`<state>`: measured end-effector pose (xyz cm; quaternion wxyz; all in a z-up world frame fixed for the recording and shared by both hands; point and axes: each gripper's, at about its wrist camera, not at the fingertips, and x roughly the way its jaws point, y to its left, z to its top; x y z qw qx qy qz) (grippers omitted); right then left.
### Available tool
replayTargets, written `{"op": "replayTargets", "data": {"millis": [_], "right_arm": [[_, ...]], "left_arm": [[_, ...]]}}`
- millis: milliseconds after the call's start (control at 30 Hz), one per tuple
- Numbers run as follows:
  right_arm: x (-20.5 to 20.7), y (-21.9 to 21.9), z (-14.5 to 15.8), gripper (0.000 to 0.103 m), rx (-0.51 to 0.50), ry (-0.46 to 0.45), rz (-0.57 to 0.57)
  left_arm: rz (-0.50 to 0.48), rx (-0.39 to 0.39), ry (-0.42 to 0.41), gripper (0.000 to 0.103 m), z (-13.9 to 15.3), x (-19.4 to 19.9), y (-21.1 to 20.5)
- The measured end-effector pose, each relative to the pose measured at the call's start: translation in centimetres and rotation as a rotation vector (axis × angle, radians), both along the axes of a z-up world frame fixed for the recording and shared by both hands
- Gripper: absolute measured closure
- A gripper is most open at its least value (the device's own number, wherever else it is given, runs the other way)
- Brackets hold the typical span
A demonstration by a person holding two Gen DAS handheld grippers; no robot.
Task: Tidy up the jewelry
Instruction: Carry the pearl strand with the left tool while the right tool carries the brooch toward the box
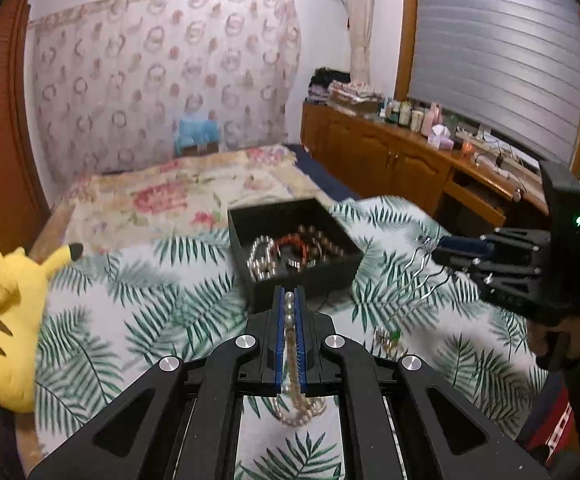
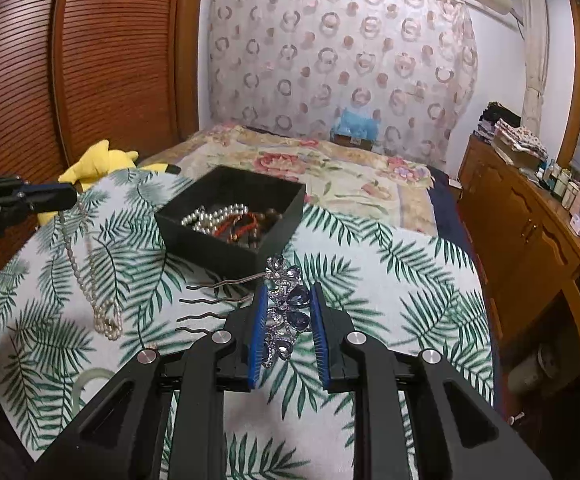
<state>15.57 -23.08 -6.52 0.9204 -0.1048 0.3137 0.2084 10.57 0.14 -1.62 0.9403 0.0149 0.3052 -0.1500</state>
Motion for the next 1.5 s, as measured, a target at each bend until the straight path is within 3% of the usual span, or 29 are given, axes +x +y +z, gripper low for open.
{"op": "replayTargets", "data": {"millis": [567,867,1233,1500], "right_arm": [[4.3,2.1,2.8,0.080,0.003,-0.029,0.016],[6.2,2.8,3.0,0.080,-0.002,-0.025,0.016],[7.0,3.1,2.4,0.080,0.011,-0.012,0.026],[8.3,3.6,1.6,0.080,0.021,0.013,0.019]], "left_arm": [[-0.004,-0.024,-0.139,0.099,8.9,2.8,-0.8],[0.015,0.008,-0.174,0.099,11.7,5.2,-1.6],[0.016,0.022,-0.145,0.099,11.4,8.5,-2.1],[0.059,0.006,-0.050,0.097,7.3,10.8,-1.1]]}}
